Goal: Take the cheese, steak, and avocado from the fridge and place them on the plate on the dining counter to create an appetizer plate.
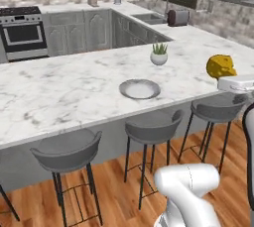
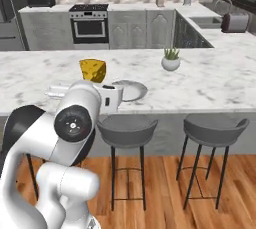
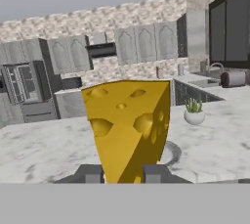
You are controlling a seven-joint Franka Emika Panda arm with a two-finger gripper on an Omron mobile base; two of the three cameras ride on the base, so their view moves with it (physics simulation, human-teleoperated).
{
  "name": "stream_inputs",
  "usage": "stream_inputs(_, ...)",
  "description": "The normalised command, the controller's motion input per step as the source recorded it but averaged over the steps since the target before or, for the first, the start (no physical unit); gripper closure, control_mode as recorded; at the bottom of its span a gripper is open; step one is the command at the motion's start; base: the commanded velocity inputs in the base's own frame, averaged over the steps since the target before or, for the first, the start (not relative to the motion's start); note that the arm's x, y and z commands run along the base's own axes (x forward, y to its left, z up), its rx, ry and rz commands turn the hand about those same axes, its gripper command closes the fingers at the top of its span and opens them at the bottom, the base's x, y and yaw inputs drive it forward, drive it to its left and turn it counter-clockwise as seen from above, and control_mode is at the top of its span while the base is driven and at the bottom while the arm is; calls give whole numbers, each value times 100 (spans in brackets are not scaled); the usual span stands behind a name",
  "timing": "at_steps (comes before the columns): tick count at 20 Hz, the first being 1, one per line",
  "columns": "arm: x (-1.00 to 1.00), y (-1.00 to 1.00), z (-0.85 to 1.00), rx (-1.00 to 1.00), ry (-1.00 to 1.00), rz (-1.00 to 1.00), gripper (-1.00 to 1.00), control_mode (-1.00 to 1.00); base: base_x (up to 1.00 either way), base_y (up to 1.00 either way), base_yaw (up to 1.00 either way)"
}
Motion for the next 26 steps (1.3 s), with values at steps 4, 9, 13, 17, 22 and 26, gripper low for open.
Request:
stream_inputs(4,0,0,0,0,0,0,100,100,92,-1,0)
stream_inputs(9,0,0,0,0,0,0,100,100,83,9,3)
stream_inputs(13,0,0,0,0,0,0,100,100,69,0,3)
stream_inputs(17,11,-2,0,0,8,0,100,-100,39,-1,3)
stream_inputs(22,49,-17,0,0,32,0,100,-100,0,0,0)
stream_inputs(26,45,-18,-3,0,40,0,100,-100,0,0,0)
